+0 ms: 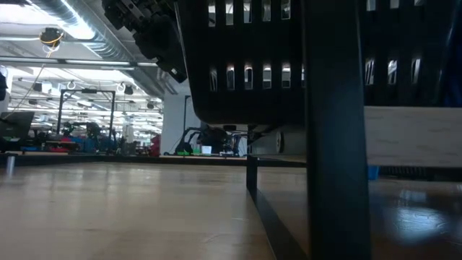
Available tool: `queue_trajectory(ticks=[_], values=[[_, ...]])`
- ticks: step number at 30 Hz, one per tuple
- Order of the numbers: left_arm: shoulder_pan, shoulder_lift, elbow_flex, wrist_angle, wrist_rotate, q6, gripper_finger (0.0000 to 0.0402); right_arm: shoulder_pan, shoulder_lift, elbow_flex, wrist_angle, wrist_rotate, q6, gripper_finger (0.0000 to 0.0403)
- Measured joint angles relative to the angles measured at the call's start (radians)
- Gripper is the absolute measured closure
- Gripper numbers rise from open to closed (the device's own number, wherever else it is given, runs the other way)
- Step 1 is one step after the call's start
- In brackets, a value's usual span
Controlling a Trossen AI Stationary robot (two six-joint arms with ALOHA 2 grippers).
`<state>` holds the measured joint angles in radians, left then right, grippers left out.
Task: Stack baskets on shelf by color
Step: Stack the gray bin on top of the gray bins on the shelf
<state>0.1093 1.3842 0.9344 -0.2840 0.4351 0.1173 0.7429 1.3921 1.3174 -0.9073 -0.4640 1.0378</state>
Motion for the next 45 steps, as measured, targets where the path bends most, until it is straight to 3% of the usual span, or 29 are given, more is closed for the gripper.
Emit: queue_trajectory(ticks=[7,12,22,30,45], values=[[0.000,0.000,0.000,0.000,0.000,0.000,0.0363,0.000,0.045,0.002,0.003,-0.004,0.000,0.0356],[0.000,0.000,0.000,0.000,0.000,0.000,0.0363,-0.003,0.046,0.002,0.005,0.008,0.013,0.0395],[0.000,0.000,0.000,0.000,0.000,0.003,0.0363,-0.003,0.048,0.073,-0.024,0.022,0.081,0.0401],[0.000,0.000,0.000,0.000,0.000,0.032,0.0363,-0.003,0.047,0.143,-0.178,0.030,0.113,0.0402],[0.000,0.000,0.000,0.000,0.000,0.034,0.0363,-0.003,0.047,0.160,-0.205,0.008,0.138,0.0403]])
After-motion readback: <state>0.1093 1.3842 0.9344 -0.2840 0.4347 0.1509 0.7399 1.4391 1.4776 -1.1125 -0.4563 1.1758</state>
